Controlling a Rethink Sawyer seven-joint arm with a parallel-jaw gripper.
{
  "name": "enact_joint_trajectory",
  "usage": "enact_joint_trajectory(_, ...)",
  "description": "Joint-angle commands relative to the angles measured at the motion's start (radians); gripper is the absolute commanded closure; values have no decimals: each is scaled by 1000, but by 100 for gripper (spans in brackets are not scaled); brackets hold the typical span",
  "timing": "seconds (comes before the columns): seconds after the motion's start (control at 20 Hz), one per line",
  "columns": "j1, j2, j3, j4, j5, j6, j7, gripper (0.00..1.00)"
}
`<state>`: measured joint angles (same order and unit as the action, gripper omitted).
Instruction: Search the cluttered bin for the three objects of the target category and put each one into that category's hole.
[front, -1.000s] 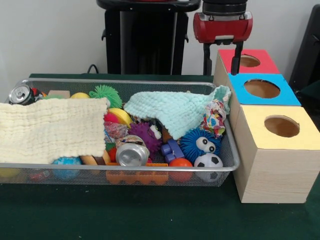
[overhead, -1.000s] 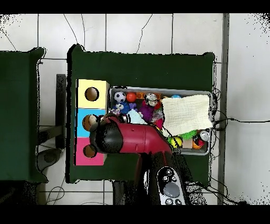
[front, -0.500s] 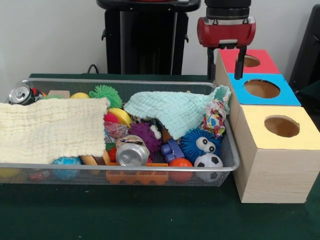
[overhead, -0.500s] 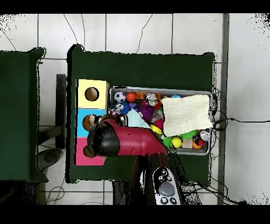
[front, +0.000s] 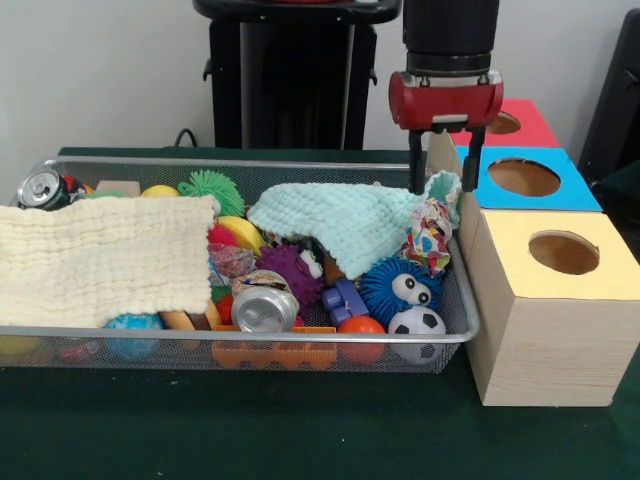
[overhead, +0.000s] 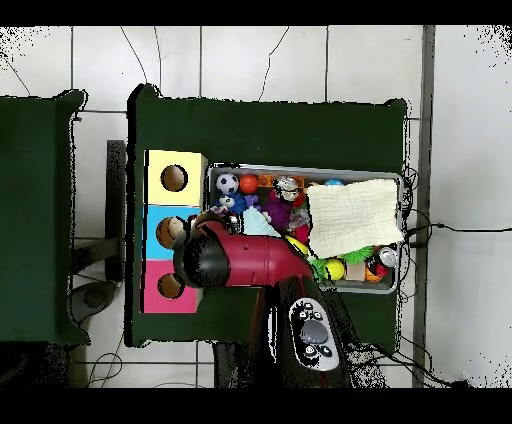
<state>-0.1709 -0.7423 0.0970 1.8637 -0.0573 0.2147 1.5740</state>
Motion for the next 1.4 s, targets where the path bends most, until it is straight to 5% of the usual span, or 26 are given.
enact_joint_trajectory(0.05, -40, 126, 32, -71, -76, -104, 86, 0)
enact_joint_trajectory(0.6, -72, 250, 43, -109, -133, -232, 100, 0)
enact_joint_trajectory(0.95, -72, 266, 45, -123, -138, -216, 96, 0)
enact_joint_trajectory(1.0, -78, 266, 51, -116, -135, -212, 102, 100)
enact_joint_trajectory(1.4, -95, 268, 72, -118, -152, -196, 79, 100)
